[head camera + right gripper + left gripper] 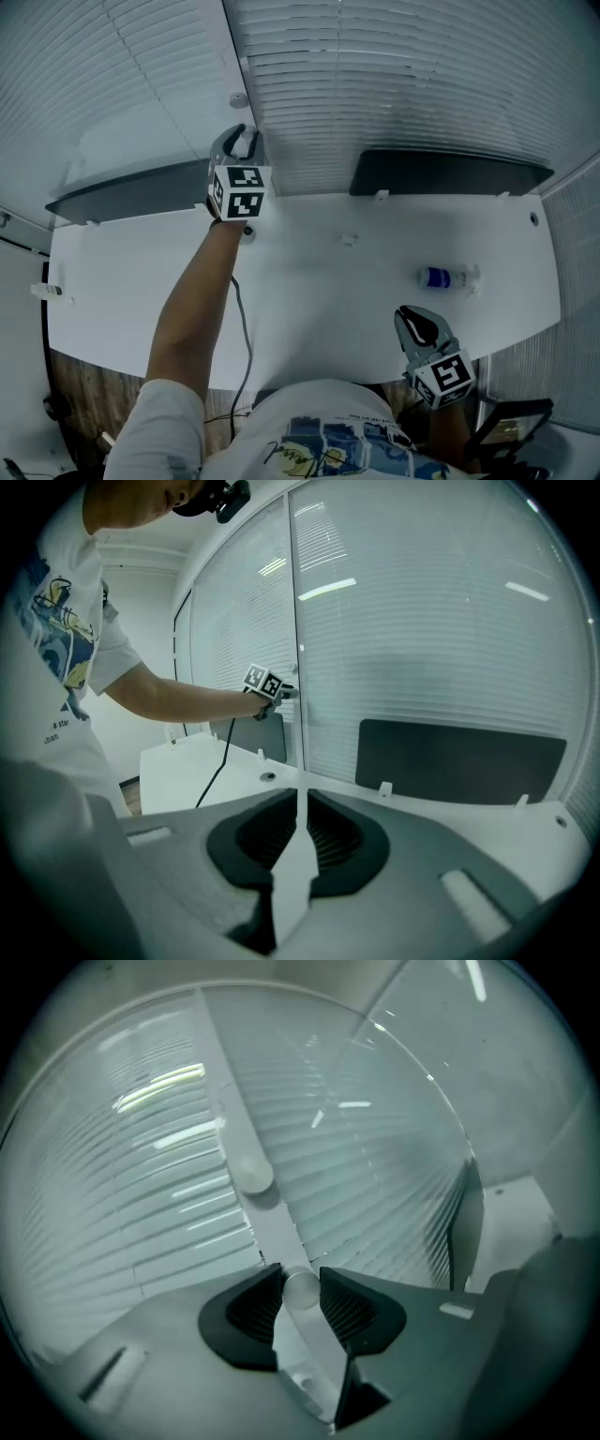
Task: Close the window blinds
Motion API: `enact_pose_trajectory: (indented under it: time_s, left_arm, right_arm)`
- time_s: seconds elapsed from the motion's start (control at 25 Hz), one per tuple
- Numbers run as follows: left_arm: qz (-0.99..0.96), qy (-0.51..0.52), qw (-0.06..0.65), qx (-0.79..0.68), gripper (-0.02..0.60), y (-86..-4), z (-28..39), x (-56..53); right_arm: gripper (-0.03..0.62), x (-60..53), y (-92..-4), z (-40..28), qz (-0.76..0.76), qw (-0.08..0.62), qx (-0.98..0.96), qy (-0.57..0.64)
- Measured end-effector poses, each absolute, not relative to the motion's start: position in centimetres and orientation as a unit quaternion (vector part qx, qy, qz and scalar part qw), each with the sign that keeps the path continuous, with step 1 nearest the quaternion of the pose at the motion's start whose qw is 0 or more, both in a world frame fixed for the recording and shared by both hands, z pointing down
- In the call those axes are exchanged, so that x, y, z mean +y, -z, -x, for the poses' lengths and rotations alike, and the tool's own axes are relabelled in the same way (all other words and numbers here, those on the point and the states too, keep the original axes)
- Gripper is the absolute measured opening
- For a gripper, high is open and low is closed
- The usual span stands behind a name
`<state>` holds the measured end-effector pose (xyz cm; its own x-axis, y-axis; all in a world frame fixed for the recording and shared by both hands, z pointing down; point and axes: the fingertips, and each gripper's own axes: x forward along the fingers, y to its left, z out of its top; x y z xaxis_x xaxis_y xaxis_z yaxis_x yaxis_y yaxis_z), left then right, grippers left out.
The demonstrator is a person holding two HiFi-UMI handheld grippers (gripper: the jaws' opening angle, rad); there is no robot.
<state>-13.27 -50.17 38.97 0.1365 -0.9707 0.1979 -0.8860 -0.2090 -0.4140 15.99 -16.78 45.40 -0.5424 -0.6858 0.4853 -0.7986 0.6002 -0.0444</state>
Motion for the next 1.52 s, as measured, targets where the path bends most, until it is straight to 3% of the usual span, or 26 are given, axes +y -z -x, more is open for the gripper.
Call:
enact_pose_trajectory:
  time_s: [0.32,0.56,1.08,1.52]
  left_arm:
    - [0.749,0.034,-0.106,0.654,0.129,-38.7,14.3,-50.2]
    - [0.754,-0.033,-0.187,0.629,0.13,-39.0,14.6,-50.3]
    - [0.778,0.084,-0.059,0.619,0.146,-38.5,14.2,-49.8]
    - [0.795,0.081,-0.052,0.599,0.143,-37.2,14.7,-44.8]
  right_arm:
    - [0.023,-16.9,-45.5,-16.0,-0.424,0.213,-0.871,-0.13]
    - [0.023,-16.7,-45.5,-15.9,-0.422,0.212,-0.872,-0.129]
    - [0.023,-16.6,-45.1,-15.5,-0.417,0.213,-0.875,-0.124]
    - [0.023,-16.5,-43.7,-13.5,-0.401,0.212,-0.884,-0.111]
